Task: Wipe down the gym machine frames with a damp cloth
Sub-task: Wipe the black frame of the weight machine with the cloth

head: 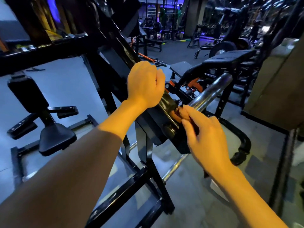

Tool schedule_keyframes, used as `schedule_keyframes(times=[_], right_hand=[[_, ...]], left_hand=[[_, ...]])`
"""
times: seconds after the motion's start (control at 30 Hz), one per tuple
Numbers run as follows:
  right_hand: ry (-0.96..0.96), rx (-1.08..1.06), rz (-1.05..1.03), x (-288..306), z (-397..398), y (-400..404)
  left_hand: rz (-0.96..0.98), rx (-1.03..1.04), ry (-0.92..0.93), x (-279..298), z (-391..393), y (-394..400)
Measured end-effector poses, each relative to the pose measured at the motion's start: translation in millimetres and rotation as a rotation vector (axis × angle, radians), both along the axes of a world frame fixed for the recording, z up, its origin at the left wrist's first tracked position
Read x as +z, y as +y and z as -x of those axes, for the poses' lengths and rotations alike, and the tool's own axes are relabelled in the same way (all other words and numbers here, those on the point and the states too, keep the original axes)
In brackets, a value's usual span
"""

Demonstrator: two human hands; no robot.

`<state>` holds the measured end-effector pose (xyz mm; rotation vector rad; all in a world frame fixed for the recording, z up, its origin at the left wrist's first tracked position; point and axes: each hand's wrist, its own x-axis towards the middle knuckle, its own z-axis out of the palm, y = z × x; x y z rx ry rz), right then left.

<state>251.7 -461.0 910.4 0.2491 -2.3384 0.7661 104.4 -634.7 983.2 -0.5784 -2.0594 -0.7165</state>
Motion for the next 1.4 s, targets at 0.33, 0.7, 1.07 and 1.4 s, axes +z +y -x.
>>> schedule_keyframes(times=[0.33,0.7,1.07,1.4], right_hand=[[0.051,0.102,0.059,4,3,3],[0.106,0.033,0.053,6,12,-6],[0.076,0.03,0.026,13,23,-12],[0.044,0.027,0.044,4,19,4]], left_hand=[[0.035,0.027,-0.01,0,2,0],[0.03,0.056,-0.025,0,-2,2],[0.042,0.055,-0.045,-4,4,-1],[0.192,0.031,-0.084,2,1,-8]])
